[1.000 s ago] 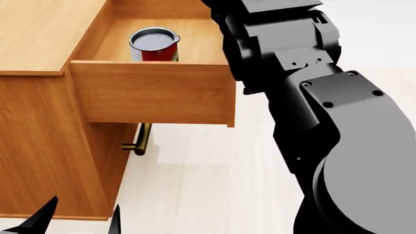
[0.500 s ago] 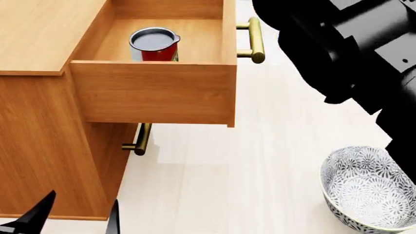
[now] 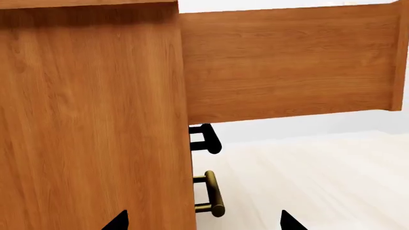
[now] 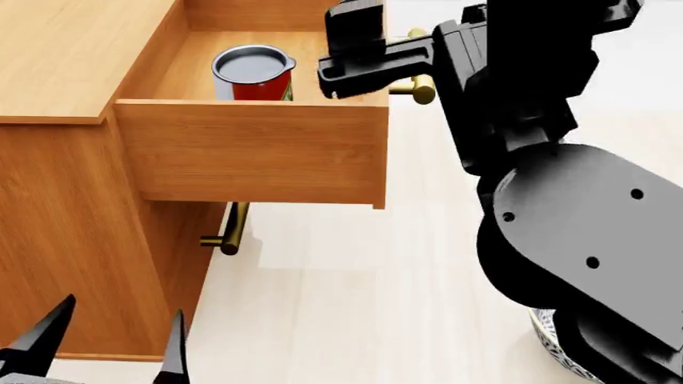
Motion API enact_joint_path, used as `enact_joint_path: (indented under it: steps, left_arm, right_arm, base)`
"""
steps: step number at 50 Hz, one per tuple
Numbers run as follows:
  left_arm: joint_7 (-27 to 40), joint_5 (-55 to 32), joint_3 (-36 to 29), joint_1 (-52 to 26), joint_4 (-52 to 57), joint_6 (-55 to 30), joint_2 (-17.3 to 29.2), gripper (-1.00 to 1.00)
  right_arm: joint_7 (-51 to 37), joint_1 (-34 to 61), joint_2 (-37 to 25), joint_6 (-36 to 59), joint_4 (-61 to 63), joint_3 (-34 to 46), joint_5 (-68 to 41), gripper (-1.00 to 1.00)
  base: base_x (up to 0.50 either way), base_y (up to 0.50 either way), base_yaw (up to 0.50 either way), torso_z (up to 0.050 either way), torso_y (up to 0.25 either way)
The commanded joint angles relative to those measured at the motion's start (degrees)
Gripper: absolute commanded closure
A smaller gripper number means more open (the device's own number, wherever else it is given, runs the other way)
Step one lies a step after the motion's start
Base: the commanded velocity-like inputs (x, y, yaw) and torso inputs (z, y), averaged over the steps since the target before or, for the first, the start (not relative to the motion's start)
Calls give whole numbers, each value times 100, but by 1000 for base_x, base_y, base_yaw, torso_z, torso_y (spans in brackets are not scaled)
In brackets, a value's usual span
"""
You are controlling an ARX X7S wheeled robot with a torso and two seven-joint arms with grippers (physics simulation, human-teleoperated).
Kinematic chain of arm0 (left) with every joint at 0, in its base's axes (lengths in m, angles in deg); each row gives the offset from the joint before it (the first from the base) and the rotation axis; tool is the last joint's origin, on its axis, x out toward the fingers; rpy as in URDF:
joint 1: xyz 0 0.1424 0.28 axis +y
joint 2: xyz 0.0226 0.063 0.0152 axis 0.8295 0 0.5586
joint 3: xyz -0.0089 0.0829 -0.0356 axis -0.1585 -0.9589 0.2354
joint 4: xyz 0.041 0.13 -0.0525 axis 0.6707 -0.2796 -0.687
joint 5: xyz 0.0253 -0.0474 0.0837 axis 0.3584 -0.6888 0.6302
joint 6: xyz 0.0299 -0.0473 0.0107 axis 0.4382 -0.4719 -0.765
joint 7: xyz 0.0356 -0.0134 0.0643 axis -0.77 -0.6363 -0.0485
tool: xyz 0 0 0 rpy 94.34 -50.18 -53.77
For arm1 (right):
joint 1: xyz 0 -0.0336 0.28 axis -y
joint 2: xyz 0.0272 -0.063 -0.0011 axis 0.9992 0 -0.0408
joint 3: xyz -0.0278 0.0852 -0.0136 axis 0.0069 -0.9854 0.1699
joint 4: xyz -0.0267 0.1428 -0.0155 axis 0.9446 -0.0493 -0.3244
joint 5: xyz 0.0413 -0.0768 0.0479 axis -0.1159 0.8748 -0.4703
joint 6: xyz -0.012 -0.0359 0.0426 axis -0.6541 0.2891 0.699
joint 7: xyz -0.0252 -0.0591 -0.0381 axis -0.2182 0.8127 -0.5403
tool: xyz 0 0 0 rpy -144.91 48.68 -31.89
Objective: Put the ketchup in the top drawer of the cabinet.
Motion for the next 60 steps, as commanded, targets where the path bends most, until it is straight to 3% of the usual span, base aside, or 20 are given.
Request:
enact_joint_path:
  steps: [1,36,60]
  left_arm:
    - [144,62,5,-57,451,-257,98,-100]
    - [633,364,-43,377,2106,-878,551,-100]
    - [760,477,-77,736,2462,-703,694,-100]
  right_arm:
    - [-1535,-560,-713,-267,1397,306,1344,-100]
    - [-3301,-1443,-1450,-37,3405,695,2982,-100]
    - [-3619,-2030,-1560,-213,3693,853,3495,-100]
  base:
    - [0,0,0,0,0]
    - [0,0,0,0,0]
    - [0,0,0,0,0]
